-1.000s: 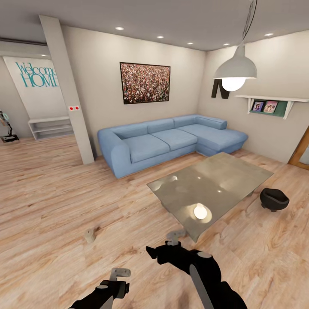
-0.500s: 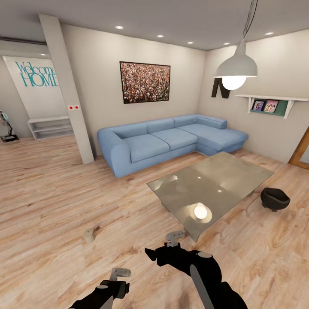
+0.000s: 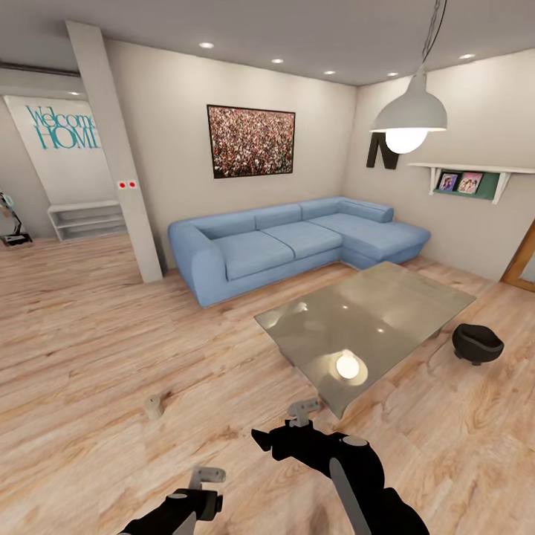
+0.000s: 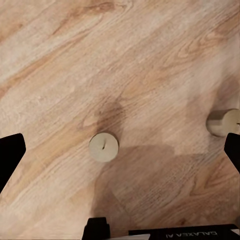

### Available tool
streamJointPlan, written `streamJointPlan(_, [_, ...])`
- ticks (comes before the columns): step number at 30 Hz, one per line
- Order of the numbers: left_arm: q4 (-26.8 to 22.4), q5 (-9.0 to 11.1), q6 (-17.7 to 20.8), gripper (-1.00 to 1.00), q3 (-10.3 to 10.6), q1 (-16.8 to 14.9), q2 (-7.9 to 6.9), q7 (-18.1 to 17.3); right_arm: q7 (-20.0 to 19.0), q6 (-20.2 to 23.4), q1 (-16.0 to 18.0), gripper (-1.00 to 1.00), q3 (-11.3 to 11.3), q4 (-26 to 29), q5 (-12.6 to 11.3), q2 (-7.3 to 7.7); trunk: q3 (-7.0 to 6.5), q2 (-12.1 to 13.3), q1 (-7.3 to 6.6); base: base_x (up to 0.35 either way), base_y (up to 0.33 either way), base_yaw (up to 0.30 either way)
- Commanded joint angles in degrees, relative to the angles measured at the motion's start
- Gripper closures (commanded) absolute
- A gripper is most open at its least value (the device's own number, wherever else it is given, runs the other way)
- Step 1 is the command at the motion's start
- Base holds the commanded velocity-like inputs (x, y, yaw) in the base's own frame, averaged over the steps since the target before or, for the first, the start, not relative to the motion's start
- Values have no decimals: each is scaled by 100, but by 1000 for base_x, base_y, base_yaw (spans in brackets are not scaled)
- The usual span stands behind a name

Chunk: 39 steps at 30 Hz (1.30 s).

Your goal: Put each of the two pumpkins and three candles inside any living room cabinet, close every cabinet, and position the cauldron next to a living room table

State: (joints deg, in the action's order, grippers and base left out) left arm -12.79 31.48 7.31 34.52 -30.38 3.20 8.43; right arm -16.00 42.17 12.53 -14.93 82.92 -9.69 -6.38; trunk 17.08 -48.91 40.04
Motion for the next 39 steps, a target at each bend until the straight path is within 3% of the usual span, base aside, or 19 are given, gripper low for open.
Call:
streamJointPlan(1, [-13, 49, 42, -100, 48, -3, -3, 47, 0, 32, 4, -100, 5, 5, -24, -1, 26, -47, 23, 0, 0, 0])
streamJointPlan(30, [-13, 51, 5, -100, 55, -3, -3, 85, 0, 36, 4, -100, -1, 14, -25, -4, 547, -1211, 660, 0, 0, 0])
streamJointPlan(39, [-13, 52, -8, -100, 55, -3, -3, 365, 0, 36, 4, -100, 7, 14, -24, -4, 708, -1571, 858, 0, 0, 0])
